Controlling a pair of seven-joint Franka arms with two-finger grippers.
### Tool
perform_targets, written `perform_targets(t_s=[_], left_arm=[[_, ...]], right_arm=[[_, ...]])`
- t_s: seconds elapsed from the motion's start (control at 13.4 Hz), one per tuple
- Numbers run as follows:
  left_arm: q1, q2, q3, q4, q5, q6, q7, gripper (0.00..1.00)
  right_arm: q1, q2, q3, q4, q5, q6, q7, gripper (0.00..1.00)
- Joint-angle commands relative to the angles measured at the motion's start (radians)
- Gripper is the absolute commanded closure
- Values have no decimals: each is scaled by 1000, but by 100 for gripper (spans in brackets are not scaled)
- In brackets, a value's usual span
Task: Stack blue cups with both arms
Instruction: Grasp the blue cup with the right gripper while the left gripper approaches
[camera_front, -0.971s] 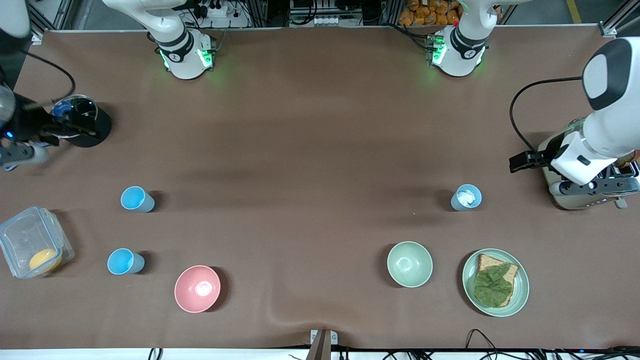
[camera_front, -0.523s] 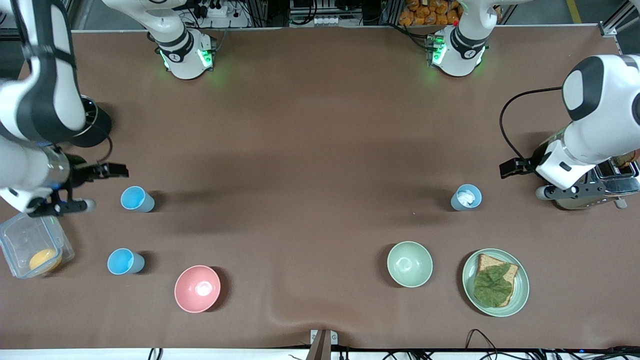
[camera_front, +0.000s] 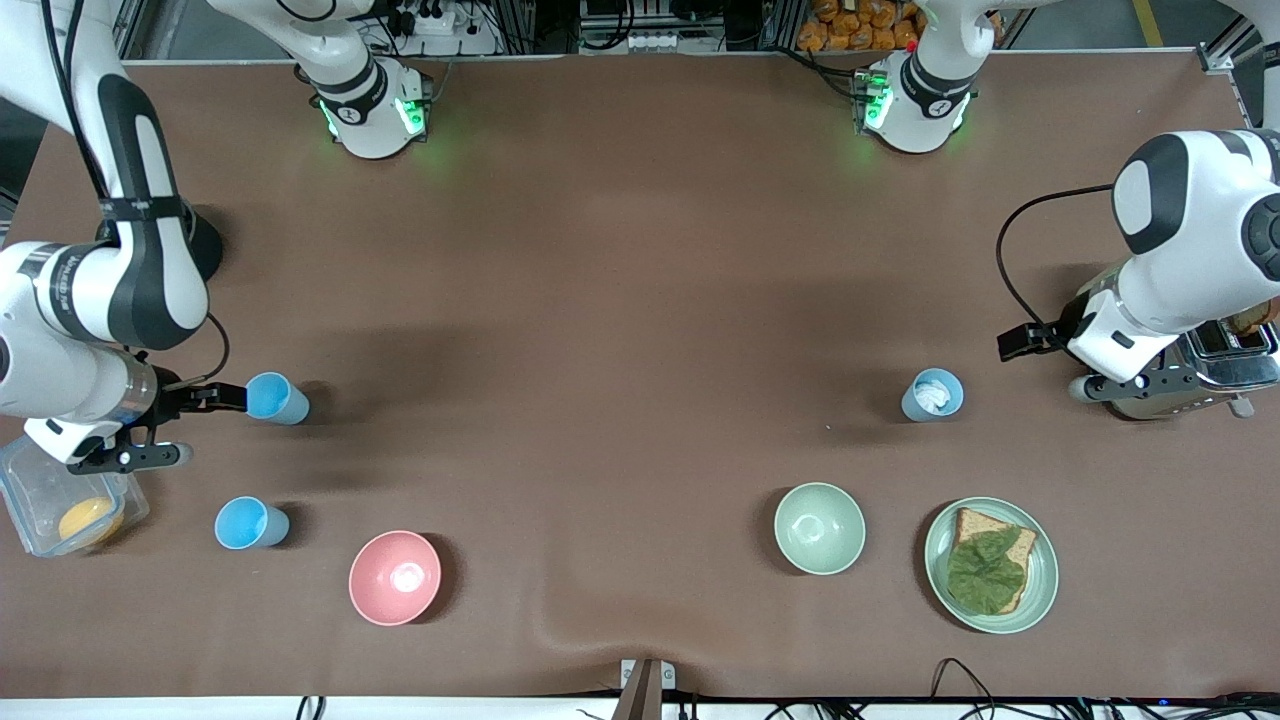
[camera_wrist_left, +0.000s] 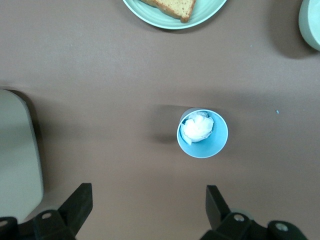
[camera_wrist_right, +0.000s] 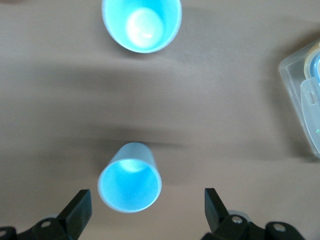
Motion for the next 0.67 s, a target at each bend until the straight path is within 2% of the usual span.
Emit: perform_targets(t_s=[0.0, 0.3, 0.6], left_arm=[[-6, 3, -6, -13, 8, 22, -14, 0], [-6, 25, -6, -13, 10, 34, -14, 0], [-10, 33, -6, -13, 19, 38, -22, 0]], right_arm=[[-27, 13, 12, -81, -14, 111, -22, 0], [-31, 27, 12, -161, -5, 160, -24, 0], [-51, 30, 14, -238, -3, 283, -25, 0]])
